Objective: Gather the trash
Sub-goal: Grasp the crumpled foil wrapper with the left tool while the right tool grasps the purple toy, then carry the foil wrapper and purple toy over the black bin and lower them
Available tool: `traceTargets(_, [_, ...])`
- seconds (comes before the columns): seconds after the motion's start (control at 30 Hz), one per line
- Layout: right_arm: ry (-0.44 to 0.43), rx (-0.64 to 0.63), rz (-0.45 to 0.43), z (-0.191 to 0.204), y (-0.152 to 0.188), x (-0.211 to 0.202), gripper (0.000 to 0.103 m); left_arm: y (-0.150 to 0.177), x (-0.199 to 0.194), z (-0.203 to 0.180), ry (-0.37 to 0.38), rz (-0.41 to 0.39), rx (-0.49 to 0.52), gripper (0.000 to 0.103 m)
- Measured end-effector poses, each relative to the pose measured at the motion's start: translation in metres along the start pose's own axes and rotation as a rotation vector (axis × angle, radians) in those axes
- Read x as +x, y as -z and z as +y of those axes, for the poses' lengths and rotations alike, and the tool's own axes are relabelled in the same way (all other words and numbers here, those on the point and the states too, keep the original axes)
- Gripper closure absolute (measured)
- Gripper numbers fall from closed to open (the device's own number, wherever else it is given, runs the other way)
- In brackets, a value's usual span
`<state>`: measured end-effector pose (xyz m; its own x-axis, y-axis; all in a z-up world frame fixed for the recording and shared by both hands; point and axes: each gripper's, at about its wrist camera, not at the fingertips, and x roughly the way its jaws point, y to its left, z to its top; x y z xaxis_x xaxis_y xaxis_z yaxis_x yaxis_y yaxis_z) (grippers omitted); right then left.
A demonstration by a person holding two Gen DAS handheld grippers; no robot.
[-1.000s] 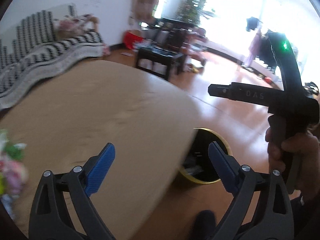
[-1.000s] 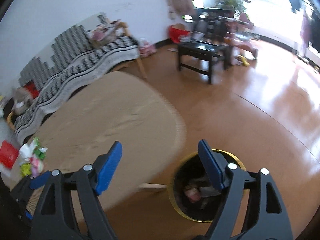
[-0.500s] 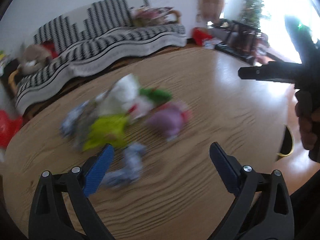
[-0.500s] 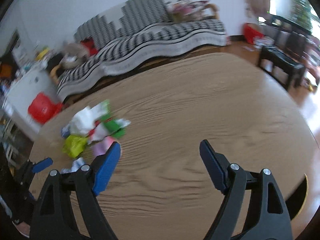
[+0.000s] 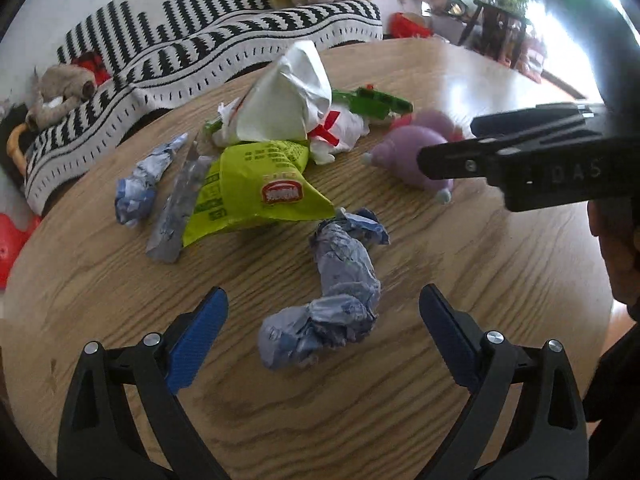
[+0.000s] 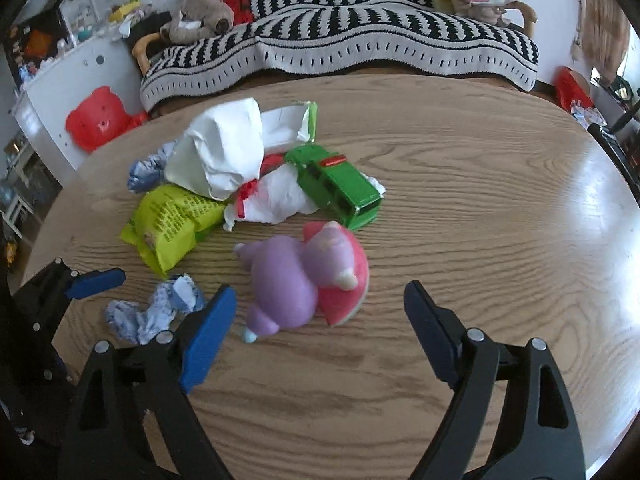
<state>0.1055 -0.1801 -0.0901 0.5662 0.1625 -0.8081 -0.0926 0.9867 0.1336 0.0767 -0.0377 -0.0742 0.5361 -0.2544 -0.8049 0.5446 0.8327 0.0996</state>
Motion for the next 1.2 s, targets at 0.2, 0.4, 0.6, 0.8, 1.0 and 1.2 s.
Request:
traceTargets(0.2, [0.027,-0.013,0.020,0.003,-0.005,0.019,0.020,-0.007,0.004,-0.001,0.016,0.003,-0.025,0.017])
traceTargets(0.4, [0.027,-0.041,0.031,0.005,-0.004,0.026,0.039,-0.010,0.001,-0.004,0.046,0.005,-0.050,0.060])
traceTargets(0.6, [0.001,-0.026,0.012,-0.001,-0.004,0.011,0.044,-0.015,-0.013,-0.010,0.044,0.010,-0.076,0.063])
traceTargets(0.8, [0.007,-0.002,-0.041,-0.021,-0.002,-0.022,0.044,-0.027,-0.030,-0.018,0.060,-0.034,-0.098,0.063])
traceTargets(1.0, [0.026,0.052,-0.088,-0.060,0.007,-0.063,0.044,-0.047,-0.037,-0.039,0.061,-0.070,-0.106,0.063])
traceTargets(1.2, [0.060,0.122,-0.127,-0.105,0.024,-0.105,0.044,-0.073,-0.044,-0.077,0.106,-0.118,-0.081,0.063])
